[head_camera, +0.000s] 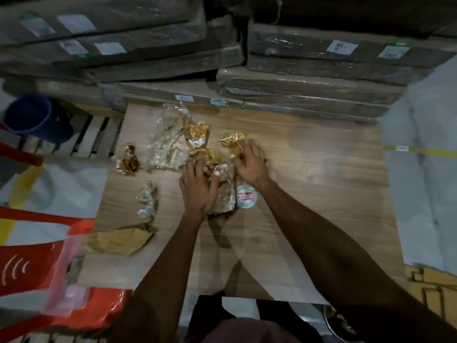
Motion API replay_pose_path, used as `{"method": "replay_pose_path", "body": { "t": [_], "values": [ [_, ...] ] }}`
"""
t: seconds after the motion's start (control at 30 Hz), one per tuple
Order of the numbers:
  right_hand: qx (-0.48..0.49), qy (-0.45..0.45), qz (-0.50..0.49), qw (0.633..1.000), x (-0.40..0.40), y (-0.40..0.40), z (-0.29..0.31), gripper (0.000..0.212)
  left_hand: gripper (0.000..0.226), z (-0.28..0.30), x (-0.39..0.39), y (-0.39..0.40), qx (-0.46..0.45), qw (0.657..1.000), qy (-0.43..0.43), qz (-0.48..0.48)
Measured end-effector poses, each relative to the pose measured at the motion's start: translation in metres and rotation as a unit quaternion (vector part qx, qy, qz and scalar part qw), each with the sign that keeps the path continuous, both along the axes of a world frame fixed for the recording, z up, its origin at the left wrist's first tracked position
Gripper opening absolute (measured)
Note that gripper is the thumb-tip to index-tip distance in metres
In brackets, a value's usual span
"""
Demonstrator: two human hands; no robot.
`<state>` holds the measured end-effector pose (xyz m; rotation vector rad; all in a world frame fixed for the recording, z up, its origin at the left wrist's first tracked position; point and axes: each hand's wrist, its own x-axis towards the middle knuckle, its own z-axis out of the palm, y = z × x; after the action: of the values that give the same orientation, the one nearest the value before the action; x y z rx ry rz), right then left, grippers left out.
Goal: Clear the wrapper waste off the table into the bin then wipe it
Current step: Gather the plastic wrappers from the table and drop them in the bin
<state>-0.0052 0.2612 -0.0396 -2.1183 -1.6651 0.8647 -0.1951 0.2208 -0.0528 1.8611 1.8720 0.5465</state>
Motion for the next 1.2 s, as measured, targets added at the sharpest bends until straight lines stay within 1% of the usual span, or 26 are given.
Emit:
{"method": "replay_pose_path", "body": {
  "t": [0.07,0.13,0.2,0.27,0.33,0.4,0.5,0.63,0.7,0.77,0.83,0.9,0.97,1.07,1.1,1.2],
  "values": [
    [-0.024,-0.043,0.062,0.997,-0.012,0.019,0.0,0.061,0.074,-0.009,-0.006,-0.008,-0.031,0.999,-0.025,-0.03],
    [-0.06,-0.077,0.11,0.989,-0.019,0.028,-0.007,0.06,0.071,-0.015,-0.009,-0.018,-0.028,0.997,-0.04,-0.056],
    [-0.072,-0.109,0.118,0.984,-0.022,0.023,-0.017,0.057,0.065,-0.017,-0.009,-0.025,-0.013,0.995,-0.063,-0.071],
    [-0.054,-0.115,0.087,0.988,-0.026,0.008,-0.022,0.052,0.061,-0.017,-0.008,-0.029,-0.005,0.993,-0.084,-0.08],
    [-0.023,-0.082,0.037,0.996,-0.028,-0.012,-0.023,0.051,0.057,-0.016,-0.004,-0.031,0.0,0.992,-0.101,-0.081],
    [0.014,-0.04,0.002,0.999,-0.026,-0.031,-0.019,0.053,0.052,-0.015,0.001,-0.032,0.024,0.99,-0.106,-0.09],
    [0.066,0.006,-0.072,0.995,-0.014,-0.052,-0.011,0.047,0.053,-0.014,0.013,-0.029,0.031,0.987,-0.117,-0.107],
    [0.123,0.096,-0.161,0.975,0.01,-0.069,0.003,0.041,0.052,-0.002,0.034,-0.024,0.004,0.973,-0.192,-0.125],
    [0.153,0.14,-0.207,0.956,0.022,-0.076,0.006,0.036,0.052,0.003,0.041,-0.022,-0.019,0.966,-0.221,-0.131],
    [0.184,0.16,-0.263,0.933,0.034,-0.084,0.006,0.034,0.054,0.004,0.043,-0.018,0.002,0.965,-0.222,-0.14],
    [0.205,0.142,-0.3,0.921,0.043,-0.093,0.003,0.039,0.05,0.002,0.04,-0.014,0.038,0.966,-0.215,-0.137],
    [0.204,0.116,-0.311,0.921,0.049,-0.102,-0.006,0.047,0.047,-0.002,0.033,-0.013,0.049,0.97,-0.203,-0.126],
    [0.19,0.1,-0.295,0.931,0.051,-0.114,-0.017,0.055,0.054,-0.01,0.023,-0.022,0.035,0.976,-0.17,-0.13],
    [0.158,0.09,-0.247,0.952,0.042,-0.14,-0.034,0.068,0.06,-0.022,0.01,-0.041,0.032,0.975,-0.134,-0.176],
    [0.152,0.086,-0.235,0.956,0.036,-0.149,-0.037,0.073,0.06,-0.025,0.008,-0.043,0.035,0.975,-0.129,-0.175],
    [0.159,0.054,-0.21,0.963,0.014,-0.168,-0.037,0.089,0.06,-0.022,0.009,-0.032,0.056,0.985,-0.108,-0.126]
  ]
}}
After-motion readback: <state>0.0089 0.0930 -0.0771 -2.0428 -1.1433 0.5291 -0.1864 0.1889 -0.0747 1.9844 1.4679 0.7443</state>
